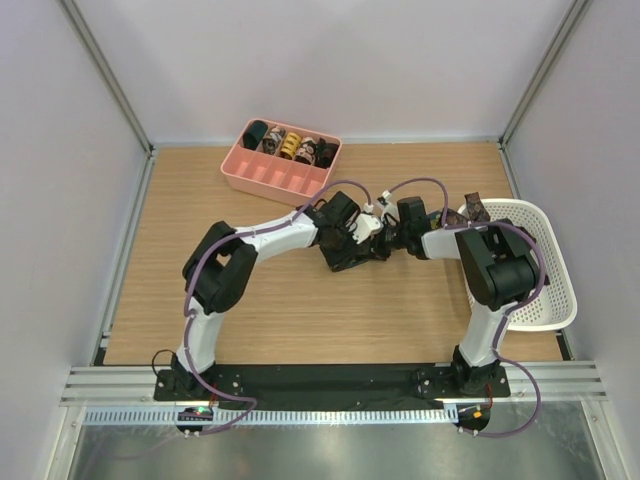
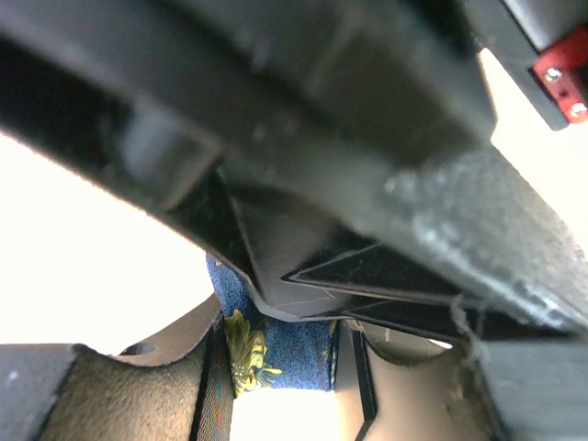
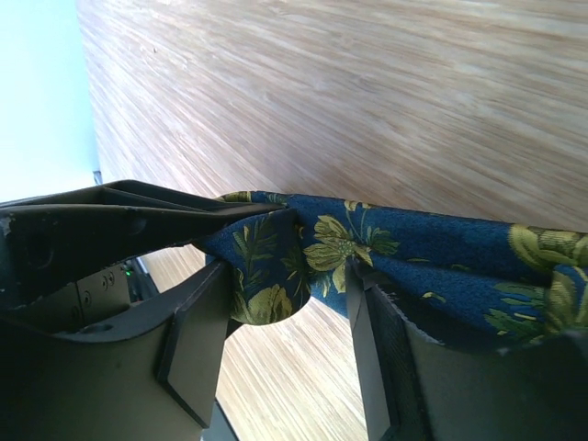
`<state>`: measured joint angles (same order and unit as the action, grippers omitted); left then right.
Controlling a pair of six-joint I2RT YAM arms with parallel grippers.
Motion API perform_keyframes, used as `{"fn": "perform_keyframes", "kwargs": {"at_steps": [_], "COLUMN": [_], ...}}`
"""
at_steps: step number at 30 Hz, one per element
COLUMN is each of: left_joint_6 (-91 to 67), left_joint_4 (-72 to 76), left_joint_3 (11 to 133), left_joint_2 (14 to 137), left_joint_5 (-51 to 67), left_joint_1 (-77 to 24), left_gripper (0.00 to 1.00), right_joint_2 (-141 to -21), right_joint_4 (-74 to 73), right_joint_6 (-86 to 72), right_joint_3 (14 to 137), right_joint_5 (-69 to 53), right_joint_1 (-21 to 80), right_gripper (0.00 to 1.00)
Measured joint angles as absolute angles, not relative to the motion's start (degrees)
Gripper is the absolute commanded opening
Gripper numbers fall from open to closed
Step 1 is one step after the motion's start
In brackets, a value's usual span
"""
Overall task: Roll the ties
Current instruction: Roll the tie
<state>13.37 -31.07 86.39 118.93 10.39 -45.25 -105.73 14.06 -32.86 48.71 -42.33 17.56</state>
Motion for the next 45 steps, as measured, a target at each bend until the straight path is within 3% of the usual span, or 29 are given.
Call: {"fn": "perform_keyframes", "kwargs": {"at_steps": [4, 7, 13, 28, 36, 45], "left_joint_6": [12.60, 12.01, 10.81, 9.32, 9.43, 9.19], "left_joint_4": [-31.38, -31.66, -31.79, -28.62, -28.12, -27.90], "left_joint_3": [87.44, 88.03, 88.33, 88.84, 88.79, 88.75], "left_joint_2": [120.01, 120.60, 120.86, 121.64, 121.71, 121.75], "left_joint_5": [10.28, 10.28, 10.00, 9.67, 9.45, 8.25], "left_joint_1": [-45.08, -44.97, -44.97, -45.17, -45.43, -46.00], "left_gripper": [0.21, 0.21, 0.20, 0.18, 0.18, 0.18], "right_joint_2": [-106.45, -106.56, -106.65, -106.89, -104.44, -99.90], "right_joint_4": [14.63, 14.41, 14.17, 8.97, -3.70, -16.84], "right_joint_6": [-35.83, -37.52, -38.61, -42.04, -35.99, -29.61], "right_joint_3": [48.71, 48.71, 49.01, 54.57, 60.10, 70.30], "right_joint_5": [-42.81, -42.68, -42.68, -40.12, -29.56, -17.06], "right_joint_1": [16.84, 16.45, 16.23, 12.27, 11.03, 10.39], "right_gripper": [0.47, 0.45, 0.56, 0.56, 0.56, 0.49]}}
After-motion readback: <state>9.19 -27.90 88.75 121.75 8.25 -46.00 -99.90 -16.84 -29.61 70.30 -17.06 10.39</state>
